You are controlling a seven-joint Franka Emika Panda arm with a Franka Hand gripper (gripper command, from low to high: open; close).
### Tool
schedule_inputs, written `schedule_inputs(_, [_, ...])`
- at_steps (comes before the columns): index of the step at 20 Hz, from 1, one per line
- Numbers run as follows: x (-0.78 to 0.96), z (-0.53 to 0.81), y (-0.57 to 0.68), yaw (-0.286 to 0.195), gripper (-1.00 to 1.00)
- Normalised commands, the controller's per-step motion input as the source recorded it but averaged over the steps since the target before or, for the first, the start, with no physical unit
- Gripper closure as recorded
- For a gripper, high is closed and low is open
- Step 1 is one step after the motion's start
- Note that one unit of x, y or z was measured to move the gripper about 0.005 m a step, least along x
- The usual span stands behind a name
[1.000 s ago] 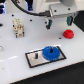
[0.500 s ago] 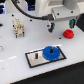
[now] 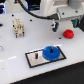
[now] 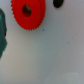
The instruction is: Insert the blue gear onto the right peg, followed by the red gear
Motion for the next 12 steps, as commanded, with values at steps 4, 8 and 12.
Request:
schedule_inputs(4, [0.22,0.02,0.17,0.000,-1.00])
schedule_inputs(8, [0.36,0.01,0.22,0.000,-1.00])
schedule_inputs(12, [0.46,0.01,0.37,0.000,-1.00])
